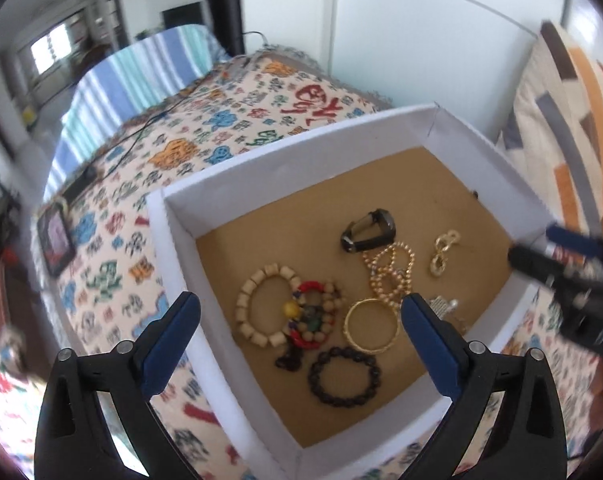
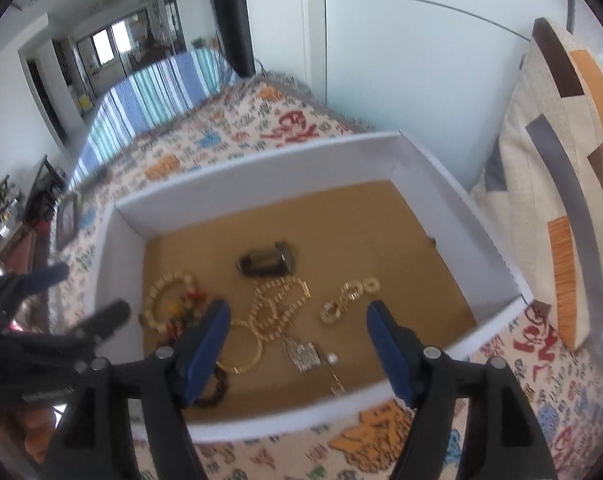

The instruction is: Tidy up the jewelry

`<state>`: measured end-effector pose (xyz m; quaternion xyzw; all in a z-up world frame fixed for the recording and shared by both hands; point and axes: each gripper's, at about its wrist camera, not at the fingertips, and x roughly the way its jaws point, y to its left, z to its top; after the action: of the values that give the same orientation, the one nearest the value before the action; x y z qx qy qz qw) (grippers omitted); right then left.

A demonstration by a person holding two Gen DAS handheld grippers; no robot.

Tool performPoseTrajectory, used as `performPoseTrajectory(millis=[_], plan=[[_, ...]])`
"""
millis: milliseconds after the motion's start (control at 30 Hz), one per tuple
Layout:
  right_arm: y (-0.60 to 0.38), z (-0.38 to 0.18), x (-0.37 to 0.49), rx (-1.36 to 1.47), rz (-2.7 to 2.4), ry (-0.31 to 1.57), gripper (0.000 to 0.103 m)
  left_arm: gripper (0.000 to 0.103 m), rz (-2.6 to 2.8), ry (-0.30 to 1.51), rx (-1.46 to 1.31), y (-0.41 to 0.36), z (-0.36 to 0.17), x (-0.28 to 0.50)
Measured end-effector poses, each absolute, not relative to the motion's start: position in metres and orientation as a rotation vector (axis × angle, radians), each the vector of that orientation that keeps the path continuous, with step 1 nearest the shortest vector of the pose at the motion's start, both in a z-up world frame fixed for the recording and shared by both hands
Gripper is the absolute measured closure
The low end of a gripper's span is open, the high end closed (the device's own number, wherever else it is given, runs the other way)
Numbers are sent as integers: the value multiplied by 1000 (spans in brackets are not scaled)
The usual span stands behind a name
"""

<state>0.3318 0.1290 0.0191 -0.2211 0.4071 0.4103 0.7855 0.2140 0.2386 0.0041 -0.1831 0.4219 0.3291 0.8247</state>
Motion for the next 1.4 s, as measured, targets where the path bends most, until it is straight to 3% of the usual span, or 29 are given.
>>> performPoseTrajectory(millis=[467,567,1400], plan=[[115,20,304,-558,927,925,30,3,774,990,-447,218,7,204],[116,18,302,-575,923,938,23,3,756,1004,-477,220,7,203],[130,9,297,-643,914,983,23,1,795,1021,-520,223,15,192]])
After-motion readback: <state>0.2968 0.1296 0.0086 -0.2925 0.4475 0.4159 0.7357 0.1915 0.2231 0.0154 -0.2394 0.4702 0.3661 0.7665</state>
